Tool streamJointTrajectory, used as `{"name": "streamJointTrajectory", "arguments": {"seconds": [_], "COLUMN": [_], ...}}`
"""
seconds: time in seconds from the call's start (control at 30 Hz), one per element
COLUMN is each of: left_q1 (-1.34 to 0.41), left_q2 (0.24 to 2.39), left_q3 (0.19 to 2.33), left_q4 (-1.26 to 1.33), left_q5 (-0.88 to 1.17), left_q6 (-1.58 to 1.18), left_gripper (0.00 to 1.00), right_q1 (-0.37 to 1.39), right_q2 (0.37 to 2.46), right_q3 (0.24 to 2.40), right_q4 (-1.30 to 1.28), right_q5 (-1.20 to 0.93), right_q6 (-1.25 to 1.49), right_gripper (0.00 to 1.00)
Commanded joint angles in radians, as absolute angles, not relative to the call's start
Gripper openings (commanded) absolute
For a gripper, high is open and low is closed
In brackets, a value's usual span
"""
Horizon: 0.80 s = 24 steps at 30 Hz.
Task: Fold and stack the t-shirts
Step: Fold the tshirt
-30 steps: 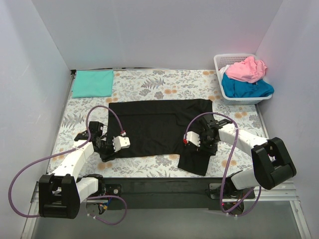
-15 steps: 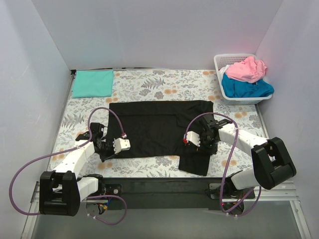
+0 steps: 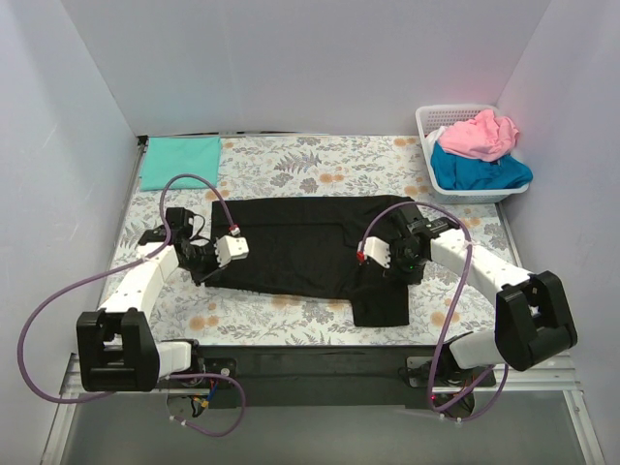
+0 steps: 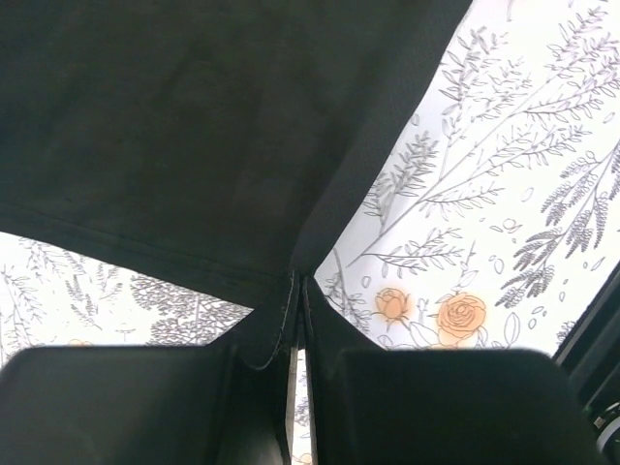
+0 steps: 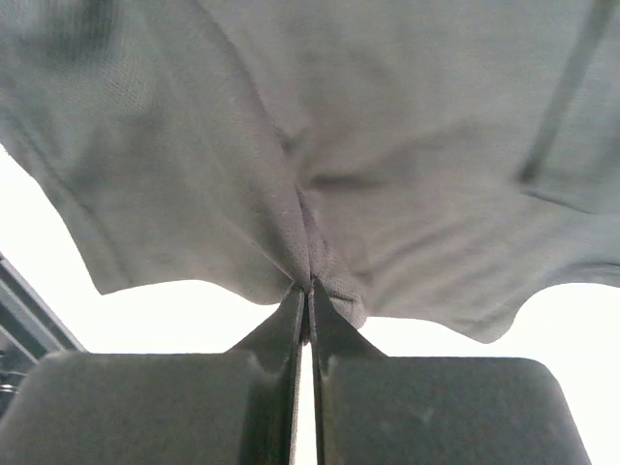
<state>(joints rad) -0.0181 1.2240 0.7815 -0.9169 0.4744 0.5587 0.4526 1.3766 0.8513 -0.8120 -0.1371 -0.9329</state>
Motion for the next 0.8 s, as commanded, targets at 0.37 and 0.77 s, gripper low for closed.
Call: {"name": "streamJointTrajectory", "arguments": {"seconds": [0.37, 0.77], "left_q1": [0.054, 0.066], "left_q2": [1.431, 1.566], "left_q3": [0.997, 1.063], "left_q4": [-0.812, -0.686], "left_q5": [0.571, 0.552], "left_q6": [0.456, 0.423], "left_gripper": [0.00, 0.00], "right_q1": [0.361, 0.328], "right_q2": [1.538, 1.704], "right_q3": [1.121, 1.296], "right_q4": [-0.902, -0.925], "right_q5": [-0.152, -0.149], "right_q6": [-1.038, -1.077], "right_gripper": [0.01, 0.01]}}
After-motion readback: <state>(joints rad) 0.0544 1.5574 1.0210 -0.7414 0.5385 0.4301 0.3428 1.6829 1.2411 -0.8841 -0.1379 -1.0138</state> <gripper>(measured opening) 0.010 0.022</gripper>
